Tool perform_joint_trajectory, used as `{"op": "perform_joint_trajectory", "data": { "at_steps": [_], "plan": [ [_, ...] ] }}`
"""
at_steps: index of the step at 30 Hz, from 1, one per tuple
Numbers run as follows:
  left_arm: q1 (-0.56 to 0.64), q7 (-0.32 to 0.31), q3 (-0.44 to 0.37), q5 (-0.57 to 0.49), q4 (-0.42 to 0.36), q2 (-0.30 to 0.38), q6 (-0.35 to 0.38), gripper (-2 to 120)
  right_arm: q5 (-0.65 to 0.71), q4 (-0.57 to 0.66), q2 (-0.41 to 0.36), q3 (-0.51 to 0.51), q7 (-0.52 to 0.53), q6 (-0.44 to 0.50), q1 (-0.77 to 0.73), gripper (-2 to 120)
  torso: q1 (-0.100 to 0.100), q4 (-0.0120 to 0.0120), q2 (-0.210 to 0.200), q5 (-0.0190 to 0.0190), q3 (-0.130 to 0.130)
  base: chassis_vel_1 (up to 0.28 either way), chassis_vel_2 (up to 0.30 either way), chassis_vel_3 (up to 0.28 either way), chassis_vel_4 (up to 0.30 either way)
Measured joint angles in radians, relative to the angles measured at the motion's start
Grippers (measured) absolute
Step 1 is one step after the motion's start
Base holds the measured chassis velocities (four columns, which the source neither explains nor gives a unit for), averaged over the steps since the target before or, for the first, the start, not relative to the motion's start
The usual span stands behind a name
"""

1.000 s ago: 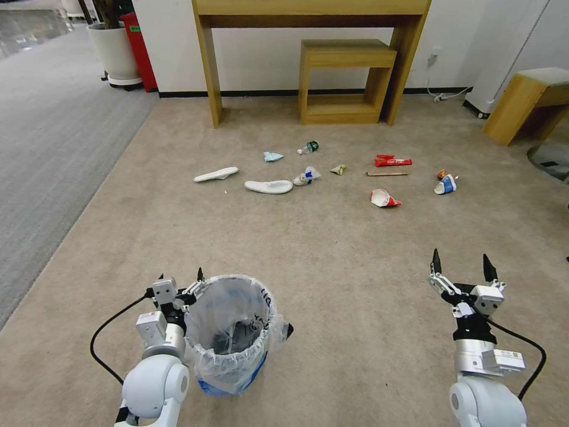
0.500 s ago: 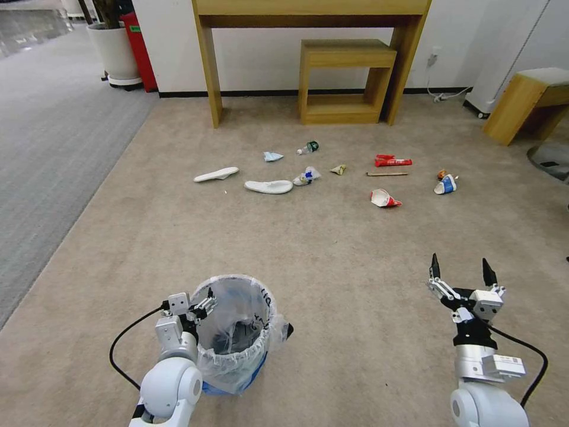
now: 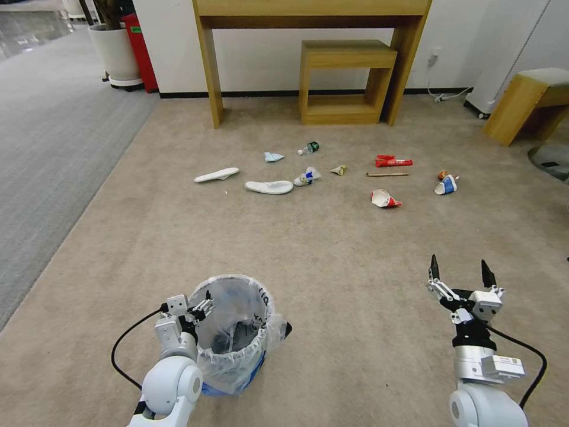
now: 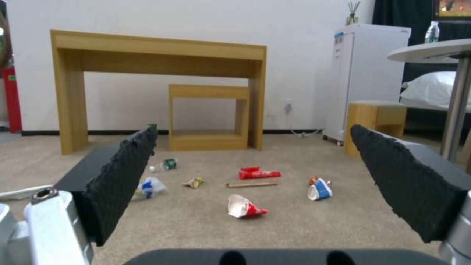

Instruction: Pick up the trash bin and place the garbage on the floor into it.

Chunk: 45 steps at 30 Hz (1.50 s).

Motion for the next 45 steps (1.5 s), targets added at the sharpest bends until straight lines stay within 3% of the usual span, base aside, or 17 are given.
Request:
{"op": "perform_joint_trajectory", "data": {
  "at_steps": [45],
  "plan": [
    [0.001,0.005,0.0,0.0,0.001,-0.002,0.003,100,0.001,-0.001,0.001,0.0,-0.001,0.0,0.001,100,0.0,0.0,0.0,-0.0001,0.0,0.0,0.0,0.0,0.0]
  ]
}}
